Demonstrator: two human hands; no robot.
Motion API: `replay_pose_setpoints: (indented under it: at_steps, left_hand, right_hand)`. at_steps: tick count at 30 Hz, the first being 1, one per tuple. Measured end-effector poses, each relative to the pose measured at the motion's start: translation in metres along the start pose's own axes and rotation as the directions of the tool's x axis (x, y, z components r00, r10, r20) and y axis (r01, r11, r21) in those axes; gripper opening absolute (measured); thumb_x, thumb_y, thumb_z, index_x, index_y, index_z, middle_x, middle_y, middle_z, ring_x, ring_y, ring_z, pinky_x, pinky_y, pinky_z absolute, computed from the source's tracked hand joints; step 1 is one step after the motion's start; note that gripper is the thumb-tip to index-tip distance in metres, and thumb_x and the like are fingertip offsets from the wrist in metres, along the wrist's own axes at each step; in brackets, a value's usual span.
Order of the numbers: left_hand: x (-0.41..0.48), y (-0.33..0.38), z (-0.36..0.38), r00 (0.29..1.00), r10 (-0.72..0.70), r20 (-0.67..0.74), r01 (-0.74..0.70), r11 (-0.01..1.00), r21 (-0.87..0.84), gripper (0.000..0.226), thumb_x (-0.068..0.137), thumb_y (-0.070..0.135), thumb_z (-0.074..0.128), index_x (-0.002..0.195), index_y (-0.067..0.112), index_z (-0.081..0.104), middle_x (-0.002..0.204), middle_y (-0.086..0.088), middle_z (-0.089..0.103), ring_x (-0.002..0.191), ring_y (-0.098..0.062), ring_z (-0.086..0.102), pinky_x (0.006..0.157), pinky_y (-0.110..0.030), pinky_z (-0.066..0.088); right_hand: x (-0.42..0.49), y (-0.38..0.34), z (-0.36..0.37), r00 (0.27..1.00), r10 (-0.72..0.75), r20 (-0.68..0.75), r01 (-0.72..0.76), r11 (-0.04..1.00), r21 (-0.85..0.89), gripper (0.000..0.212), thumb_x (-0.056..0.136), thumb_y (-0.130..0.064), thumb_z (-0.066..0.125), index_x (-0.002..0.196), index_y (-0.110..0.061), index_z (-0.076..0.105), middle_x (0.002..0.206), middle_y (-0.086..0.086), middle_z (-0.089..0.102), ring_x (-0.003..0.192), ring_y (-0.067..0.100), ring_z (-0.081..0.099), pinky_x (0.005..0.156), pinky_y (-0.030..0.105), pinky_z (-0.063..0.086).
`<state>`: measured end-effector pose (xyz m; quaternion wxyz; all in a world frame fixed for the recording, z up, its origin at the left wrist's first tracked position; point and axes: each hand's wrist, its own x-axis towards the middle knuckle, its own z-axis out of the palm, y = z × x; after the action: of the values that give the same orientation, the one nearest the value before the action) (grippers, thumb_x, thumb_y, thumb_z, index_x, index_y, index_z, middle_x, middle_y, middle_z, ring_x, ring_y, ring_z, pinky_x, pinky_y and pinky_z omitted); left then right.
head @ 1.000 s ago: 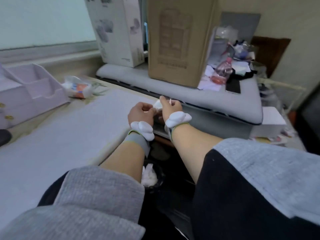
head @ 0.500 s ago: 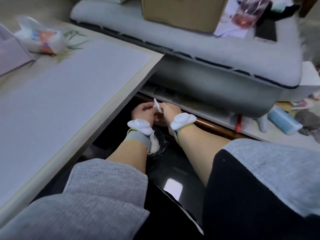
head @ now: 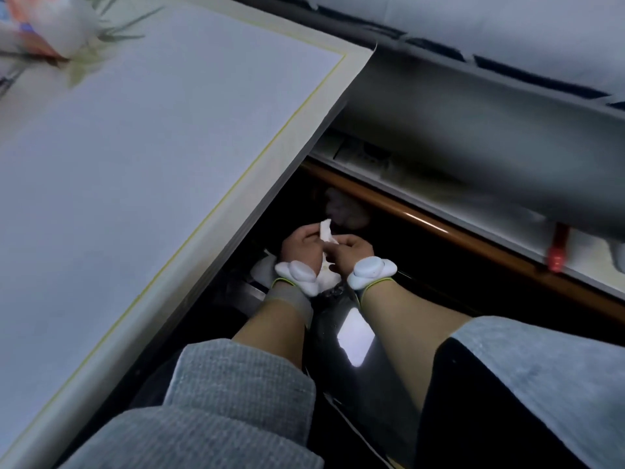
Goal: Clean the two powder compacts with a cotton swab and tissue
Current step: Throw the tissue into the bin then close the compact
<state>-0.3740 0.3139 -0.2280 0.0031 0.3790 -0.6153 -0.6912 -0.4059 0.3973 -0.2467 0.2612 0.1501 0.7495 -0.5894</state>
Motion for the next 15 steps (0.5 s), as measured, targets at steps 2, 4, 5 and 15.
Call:
replay_pose_setpoints:
  at_steps: [2, 4, 5, 15]
  left_hand:
    - [0.01, -0.006, 0.002, 0.999, -0.027, 0.032, 0.026, 0.999, 0.024, 0.022, 0.093, -0.005, 0.06, 0.105, 0.011, 0.069, 0.091, -0.006, 0.072, 0.066, -0.001, 0.064, 0.054, -0.011, 0.05]
    - [0.02, -0.013, 0.002, 0.997, -0.044, 0.058, 0.04, 0.997, 0.071, 0.022, 0.091, -0.004, 0.064, 0.105, 0.011, 0.07, 0.097, -0.012, 0.073, 0.063, -0.001, 0.065, 0.055, -0.012, 0.05]
    - [0.025, -0.016, 0.001, 0.997, -0.049, 0.06, 0.044, 0.995, 0.086, 0.02, 0.09, -0.003, 0.067, 0.105, 0.01, 0.07, 0.098, -0.014, 0.072, 0.063, -0.005, 0.065, 0.054, -0.013, 0.05]
    - [0.054, -0.032, 0.005, 0.991, 0.004, -0.132, 0.021, 0.982, 0.188, 0.014, 0.088, 0.005, 0.066, 0.102, 0.009, 0.071, 0.104, -0.013, 0.074, 0.088, -0.025, 0.071, 0.075, -0.027, 0.059]
  right_hand:
    - [0.013, 0.005, 0.0, 1.0, 0.012, 0.002, -0.012, 1.0, -0.011, 0.007, 0.089, -0.014, 0.065, 0.096, -0.014, 0.063, 0.083, 0.006, 0.067, 0.081, 0.027, 0.065, 0.089, 0.046, 0.055]
    - [0.023, 0.011, 0.0, 1.0, 0.031, 0.007, -0.03, 0.998, -0.062, 0.008, 0.09, -0.014, 0.065, 0.098, -0.012, 0.064, 0.081, 0.005, 0.067, 0.079, 0.026, 0.064, 0.088, 0.045, 0.055]
    - [0.027, 0.016, 0.0, 0.999, 0.039, 0.009, -0.038, 0.996, -0.086, 0.011, 0.089, -0.016, 0.065, 0.099, -0.011, 0.065, 0.08, 0.004, 0.067, 0.077, 0.026, 0.065, 0.088, 0.046, 0.056]
    - [0.053, 0.038, 0.009, 0.999, 0.005, -0.054, -0.017, 0.975, -0.224, 0.014, 0.087, -0.028, 0.065, 0.093, -0.016, 0.065, 0.067, -0.001, 0.07, 0.062, 0.021, 0.067, 0.072, 0.038, 0.058]
